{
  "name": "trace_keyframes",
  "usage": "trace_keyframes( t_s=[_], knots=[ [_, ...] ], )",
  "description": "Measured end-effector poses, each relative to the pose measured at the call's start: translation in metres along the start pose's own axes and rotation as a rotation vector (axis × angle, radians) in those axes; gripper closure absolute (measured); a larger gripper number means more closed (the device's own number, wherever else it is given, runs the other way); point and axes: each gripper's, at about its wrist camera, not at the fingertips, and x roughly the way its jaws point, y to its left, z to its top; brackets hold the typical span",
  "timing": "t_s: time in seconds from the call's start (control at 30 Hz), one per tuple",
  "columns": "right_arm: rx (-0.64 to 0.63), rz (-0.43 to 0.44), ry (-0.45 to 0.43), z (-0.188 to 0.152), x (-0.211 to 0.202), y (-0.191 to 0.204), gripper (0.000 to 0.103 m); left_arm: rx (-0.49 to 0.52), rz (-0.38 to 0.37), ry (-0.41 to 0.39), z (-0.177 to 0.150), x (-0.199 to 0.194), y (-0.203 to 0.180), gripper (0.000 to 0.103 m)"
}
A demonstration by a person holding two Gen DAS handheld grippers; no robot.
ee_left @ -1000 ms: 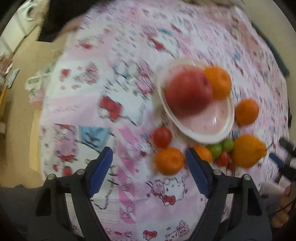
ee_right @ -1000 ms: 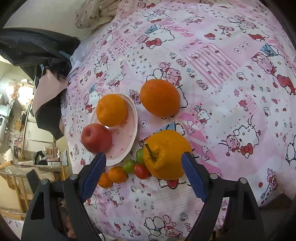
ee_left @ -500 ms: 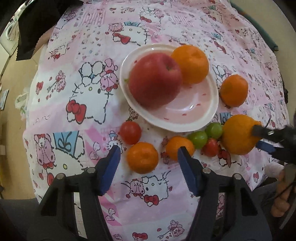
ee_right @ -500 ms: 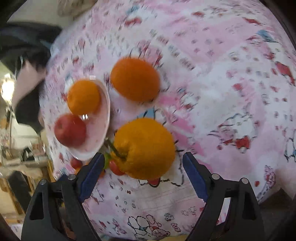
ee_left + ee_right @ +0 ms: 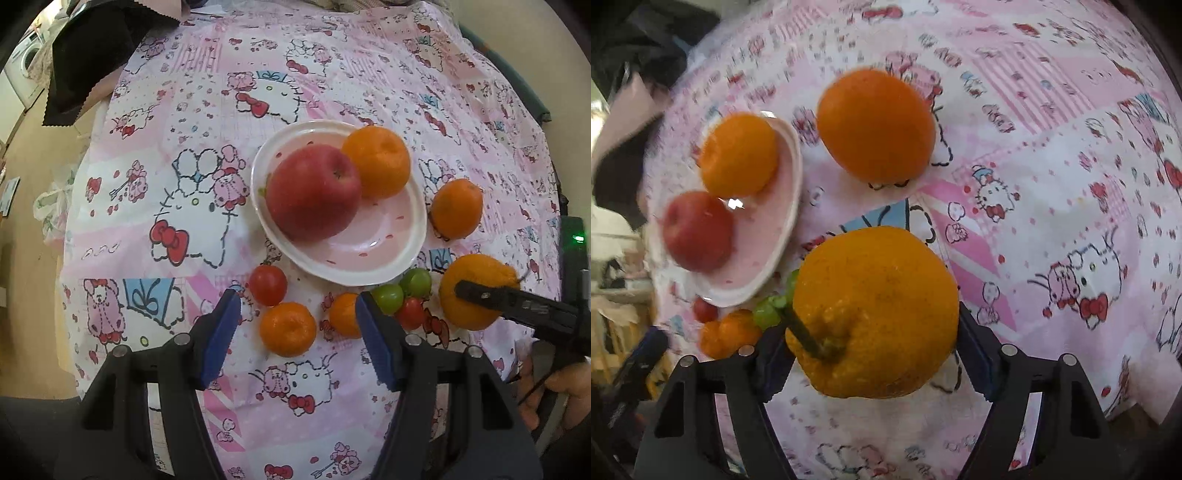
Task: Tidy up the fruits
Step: 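Grasp the bumpy yellow citrus with the right gripper while the left gripper grasps a mandarin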
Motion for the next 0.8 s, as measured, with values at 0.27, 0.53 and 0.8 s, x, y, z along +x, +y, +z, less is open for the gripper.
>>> trace_keyframes(
  t_s=[0.27, 0.53, 0.8],
  knots=[
    [0.152, 0.106, -0.203, -0.005, -0.064, -0.04, 0.024, 0.006, -0.044, 0.021, 0.02, 0.005, -0.028, 0.021],
    [0.333, 0.136, -0.272, 0.002, -0.075, -0.079, 0.024, 0.146, -0.062, 0.001, 0.048, 0.022, -0.101, 0.021],
    [0.412, 0.159, -0.269, 0.003, -0.076, -0.103, 0.024, 0.275, -0.055, 0.024, 0.06, 0.059, -0.169, 0.021]
  ],
)
